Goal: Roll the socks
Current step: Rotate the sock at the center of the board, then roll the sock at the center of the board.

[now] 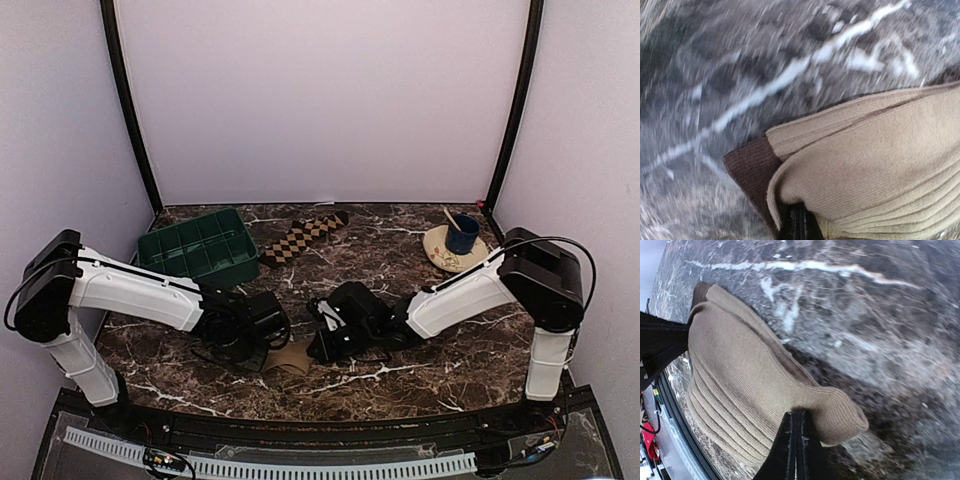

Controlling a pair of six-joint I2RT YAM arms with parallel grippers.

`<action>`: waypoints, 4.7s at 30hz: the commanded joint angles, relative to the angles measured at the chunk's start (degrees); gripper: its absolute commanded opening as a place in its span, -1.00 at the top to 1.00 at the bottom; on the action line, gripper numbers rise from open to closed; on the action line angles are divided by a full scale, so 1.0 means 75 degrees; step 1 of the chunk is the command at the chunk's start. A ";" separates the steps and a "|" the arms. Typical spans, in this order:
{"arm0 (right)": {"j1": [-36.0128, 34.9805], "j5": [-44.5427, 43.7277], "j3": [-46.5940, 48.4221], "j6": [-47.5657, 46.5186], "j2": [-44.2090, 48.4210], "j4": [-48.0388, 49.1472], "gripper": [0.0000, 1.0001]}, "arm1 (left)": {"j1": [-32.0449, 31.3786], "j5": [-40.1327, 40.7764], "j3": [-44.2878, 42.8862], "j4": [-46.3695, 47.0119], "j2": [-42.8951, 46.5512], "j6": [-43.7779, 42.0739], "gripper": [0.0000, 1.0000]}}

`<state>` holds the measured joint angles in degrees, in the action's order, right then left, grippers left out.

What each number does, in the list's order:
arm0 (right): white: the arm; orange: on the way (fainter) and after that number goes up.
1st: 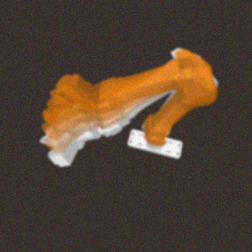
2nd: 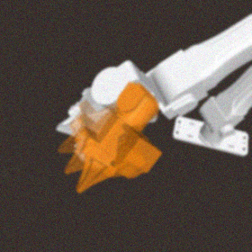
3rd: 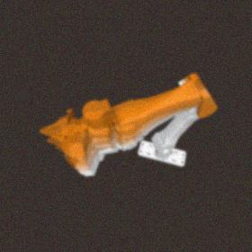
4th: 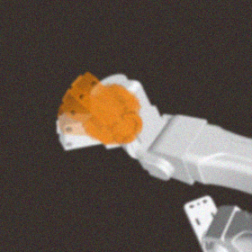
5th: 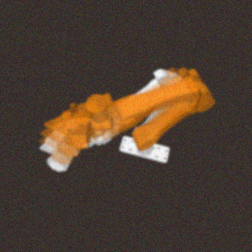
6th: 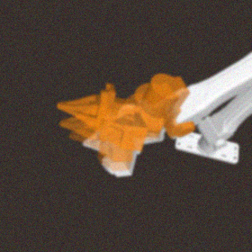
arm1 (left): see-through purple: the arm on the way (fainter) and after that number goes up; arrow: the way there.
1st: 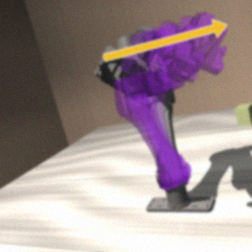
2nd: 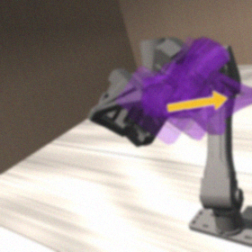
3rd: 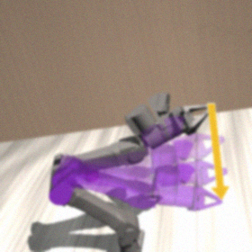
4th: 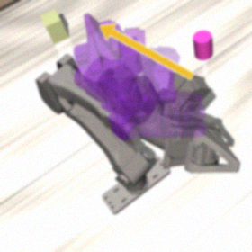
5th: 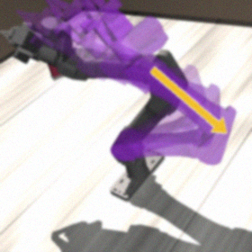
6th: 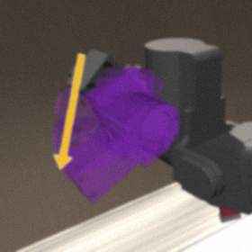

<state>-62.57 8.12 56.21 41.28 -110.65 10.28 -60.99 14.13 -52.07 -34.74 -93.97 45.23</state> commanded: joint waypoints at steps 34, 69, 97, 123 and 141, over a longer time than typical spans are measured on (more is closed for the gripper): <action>0.0344 -0.1697 -0.2756 0.1611 0.2508 -0.0597 1.00 | 0.1494 -0.3171 -0.3118 0.2285 -0.2734 -0.7570 1.00; -0.1669 -0.3774 -0.0758 0.0574 0.2344 -0.1882 0.32 | 0.2015 -0.2138 -0.4332 0.3080 -0.2494 -0.7654 0.85; -0.2158 -0.3911 -0.0887 -0.4468 0.3513 -0.4127 -0.09 | 0.0516 -0.3162 0.0515 0.5606 0.0358 -0.3889 0.79; -0.2252 -0.4179 -0.0614 -0.7314 0.2164 -0.3885 -0.17 | 0.1046 -0.2464 0.2135 0.5686 0.1881 -0.0971 0.79; -0.2252 -0.4174 -0.0544 -0.8875 0.1686 -0.3921 -0.09 | 0.1239 -0.2693 0.2214 0.5907 0.1825 -0.0992 0.80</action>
<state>-78.91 -23.20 51.11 -22.24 -96.49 -19.29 -52.23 -5.39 -36.32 8.62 -81.41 37.76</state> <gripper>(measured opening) 0.552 0.102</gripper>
